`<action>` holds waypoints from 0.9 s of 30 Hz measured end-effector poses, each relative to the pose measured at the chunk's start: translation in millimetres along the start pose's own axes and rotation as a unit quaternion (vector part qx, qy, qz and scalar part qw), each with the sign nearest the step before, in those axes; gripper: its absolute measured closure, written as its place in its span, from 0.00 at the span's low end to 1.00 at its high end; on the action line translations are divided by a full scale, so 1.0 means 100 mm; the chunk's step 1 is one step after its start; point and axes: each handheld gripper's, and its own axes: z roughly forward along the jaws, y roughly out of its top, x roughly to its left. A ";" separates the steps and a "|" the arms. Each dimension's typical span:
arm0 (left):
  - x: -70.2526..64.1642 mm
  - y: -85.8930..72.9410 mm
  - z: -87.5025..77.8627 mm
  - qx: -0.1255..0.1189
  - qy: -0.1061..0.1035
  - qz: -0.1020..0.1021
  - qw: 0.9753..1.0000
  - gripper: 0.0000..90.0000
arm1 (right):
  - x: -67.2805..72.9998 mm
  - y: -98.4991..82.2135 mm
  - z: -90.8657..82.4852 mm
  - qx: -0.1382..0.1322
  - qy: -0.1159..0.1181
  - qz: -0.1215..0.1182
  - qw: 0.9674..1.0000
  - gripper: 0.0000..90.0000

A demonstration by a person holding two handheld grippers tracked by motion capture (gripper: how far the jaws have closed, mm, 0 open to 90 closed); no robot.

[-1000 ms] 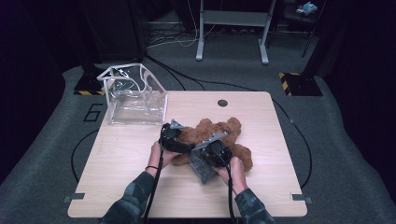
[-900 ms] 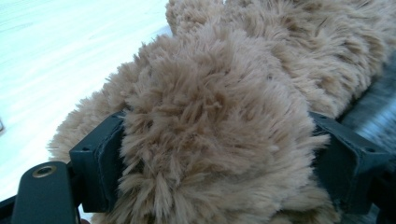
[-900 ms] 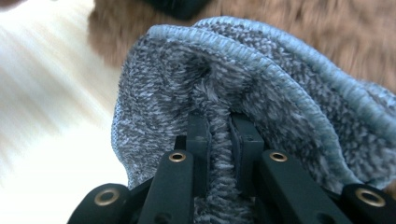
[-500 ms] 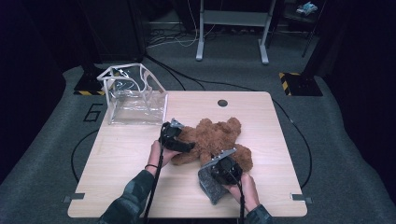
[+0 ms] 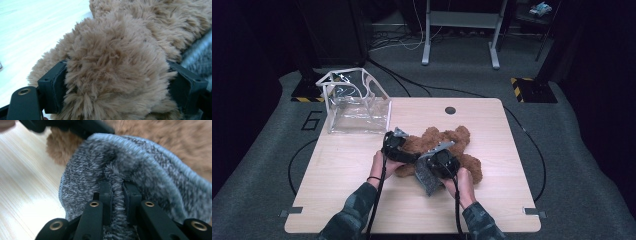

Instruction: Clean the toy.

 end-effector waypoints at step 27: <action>0.05 0.22 -0.25 -0.006 -0.032 -0.005 0.999 0.16 | 0.05 -0.32 -0.22 0.009 0.051 0.005 0.999 0.89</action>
